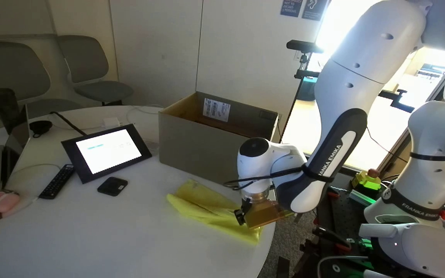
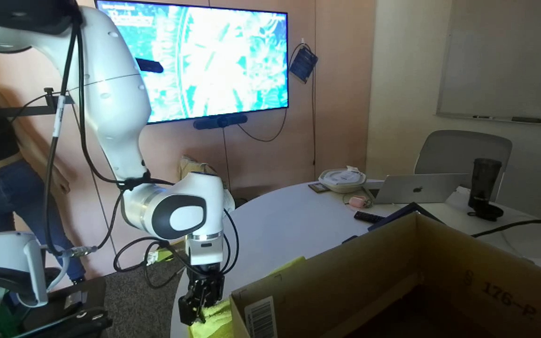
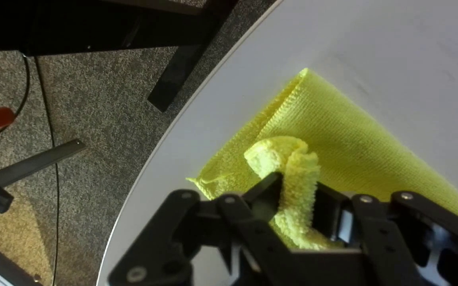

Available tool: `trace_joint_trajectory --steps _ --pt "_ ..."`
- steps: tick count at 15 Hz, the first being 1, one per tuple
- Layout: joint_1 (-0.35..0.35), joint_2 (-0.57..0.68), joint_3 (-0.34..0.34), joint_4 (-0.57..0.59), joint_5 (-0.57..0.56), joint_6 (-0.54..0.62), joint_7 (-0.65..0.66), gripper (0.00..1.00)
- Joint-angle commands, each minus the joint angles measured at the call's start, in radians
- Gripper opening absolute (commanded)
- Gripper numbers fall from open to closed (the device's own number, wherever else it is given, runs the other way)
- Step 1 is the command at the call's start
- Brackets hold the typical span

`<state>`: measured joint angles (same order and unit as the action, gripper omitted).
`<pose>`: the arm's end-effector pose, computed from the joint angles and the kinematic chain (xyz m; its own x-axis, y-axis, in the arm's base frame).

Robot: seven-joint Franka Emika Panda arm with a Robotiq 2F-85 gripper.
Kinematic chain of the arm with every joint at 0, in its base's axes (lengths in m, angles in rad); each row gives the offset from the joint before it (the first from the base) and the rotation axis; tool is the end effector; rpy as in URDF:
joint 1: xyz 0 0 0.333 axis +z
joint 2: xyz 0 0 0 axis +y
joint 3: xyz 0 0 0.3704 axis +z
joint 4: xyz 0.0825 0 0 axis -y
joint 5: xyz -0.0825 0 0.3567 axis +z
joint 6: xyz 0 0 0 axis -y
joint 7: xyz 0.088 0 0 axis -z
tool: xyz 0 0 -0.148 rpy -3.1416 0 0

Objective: Put the marker on the cloth, then fold the cloth and put it in the box

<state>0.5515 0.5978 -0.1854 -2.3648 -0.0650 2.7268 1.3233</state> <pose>0.4462 0.1622 0.0969 0.6455 -0.7618 0.0554 -0.7472 -0.6148 0.2524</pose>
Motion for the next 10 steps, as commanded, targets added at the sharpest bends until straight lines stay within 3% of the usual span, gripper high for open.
trace_joint_trajectory --steps 1,8,10 --pt "-0.048 -0.027 0.043 -0.031 0.012 0.019 0.021 0.38" --pt "-0.03 -0.077 0.021 -0.05 -0.018 -0.021 0.081 0.95" --pt "-0.028 -0.095 0.026 -0.062 -0.021 -0.034 0.105 1.0"
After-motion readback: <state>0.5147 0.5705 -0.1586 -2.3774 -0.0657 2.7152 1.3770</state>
